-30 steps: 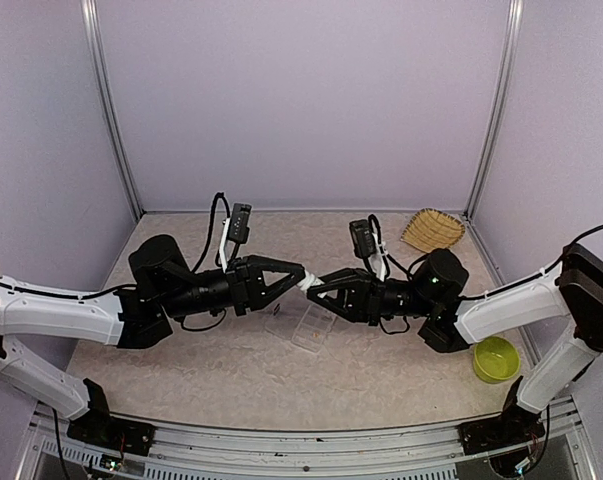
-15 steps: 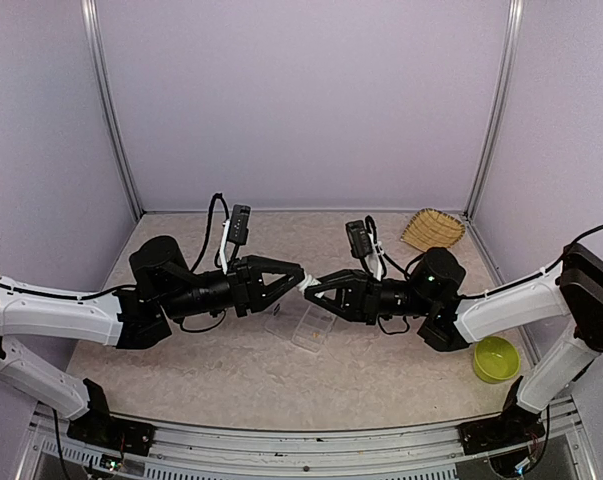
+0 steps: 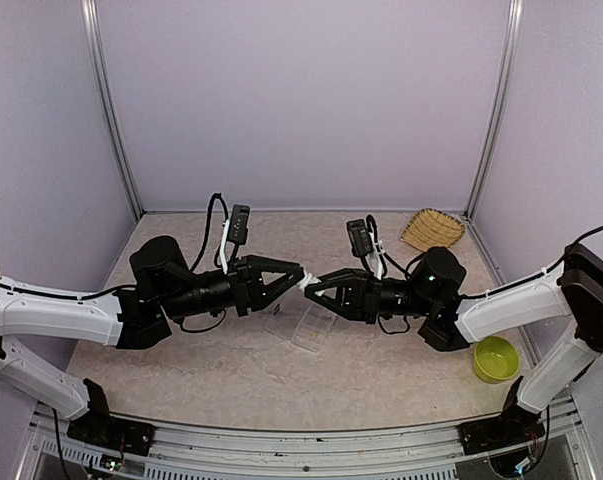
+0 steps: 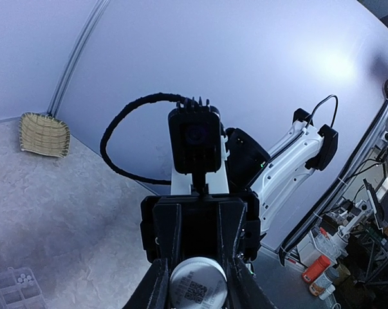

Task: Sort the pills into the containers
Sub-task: Pass from the right arm to the left

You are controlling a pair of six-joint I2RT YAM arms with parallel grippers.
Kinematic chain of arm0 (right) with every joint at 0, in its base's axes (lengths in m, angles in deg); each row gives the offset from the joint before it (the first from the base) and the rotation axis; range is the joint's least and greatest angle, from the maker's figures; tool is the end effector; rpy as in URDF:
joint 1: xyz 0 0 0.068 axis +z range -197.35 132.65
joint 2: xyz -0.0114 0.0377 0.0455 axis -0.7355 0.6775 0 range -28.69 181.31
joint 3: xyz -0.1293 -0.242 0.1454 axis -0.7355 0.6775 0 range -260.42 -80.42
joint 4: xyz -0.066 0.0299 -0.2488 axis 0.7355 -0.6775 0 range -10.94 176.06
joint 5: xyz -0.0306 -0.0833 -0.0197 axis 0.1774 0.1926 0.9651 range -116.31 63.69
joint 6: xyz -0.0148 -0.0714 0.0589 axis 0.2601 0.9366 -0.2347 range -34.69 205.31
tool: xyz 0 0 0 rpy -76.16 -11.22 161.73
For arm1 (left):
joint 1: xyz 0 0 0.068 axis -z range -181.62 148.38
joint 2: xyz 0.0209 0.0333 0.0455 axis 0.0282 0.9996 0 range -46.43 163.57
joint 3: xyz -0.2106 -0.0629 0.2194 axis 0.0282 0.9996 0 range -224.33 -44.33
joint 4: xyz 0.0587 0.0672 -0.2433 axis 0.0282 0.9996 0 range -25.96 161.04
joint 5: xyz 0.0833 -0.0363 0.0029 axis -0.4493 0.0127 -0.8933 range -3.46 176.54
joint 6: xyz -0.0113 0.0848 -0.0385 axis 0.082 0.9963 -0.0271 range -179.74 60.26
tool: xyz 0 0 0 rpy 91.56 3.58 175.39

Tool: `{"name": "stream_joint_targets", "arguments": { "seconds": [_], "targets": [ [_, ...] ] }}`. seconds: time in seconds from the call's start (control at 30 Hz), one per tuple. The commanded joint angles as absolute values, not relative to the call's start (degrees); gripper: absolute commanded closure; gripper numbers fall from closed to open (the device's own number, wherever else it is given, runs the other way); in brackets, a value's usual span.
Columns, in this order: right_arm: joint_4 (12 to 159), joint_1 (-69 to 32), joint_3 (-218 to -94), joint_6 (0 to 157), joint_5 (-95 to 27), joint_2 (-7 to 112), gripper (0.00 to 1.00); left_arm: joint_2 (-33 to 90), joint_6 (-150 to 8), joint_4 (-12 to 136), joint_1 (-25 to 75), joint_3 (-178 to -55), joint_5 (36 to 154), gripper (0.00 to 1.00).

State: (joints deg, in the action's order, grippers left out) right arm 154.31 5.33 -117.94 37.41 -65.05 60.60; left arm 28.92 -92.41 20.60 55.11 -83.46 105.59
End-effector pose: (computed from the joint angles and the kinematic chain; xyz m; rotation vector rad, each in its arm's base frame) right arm 0.1688 0.3085 0.3026 -0.7559 1.4464 1.8523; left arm 0.1564 -0.2887 0.3309 0.6366 1.5133 -1.4796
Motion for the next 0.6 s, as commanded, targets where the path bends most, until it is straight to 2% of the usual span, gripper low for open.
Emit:
{"name": "stream_joint_targets", "arguments": {
  "seconds": [0.0,0.2,0.43,0.57],
  "targets": [
    [154.0,5.0,-118.8,36.6,-64.3,59.3,0.79,28.0,-90.7,21.8,55.7,-83.2,105.1,0.71],
    [154.1,5.1,-119.0,36.3,-64.2,59.7,0.8,27.8,-90.4,22.1,55.8,-83.1,104.8,0.73],
    [154.2,5.1,-119.3,35.8,-64.0,60.1,0.8,28.0,-90.4,21.9,55.9,-83.0,105.2,0.6],
    [154.1,5.1,-119.5,35.8,-64.2,60.2,0.8,28.0,-90.3,21.8,55.9,-83.0,105.3,0.64]
  ]
}}
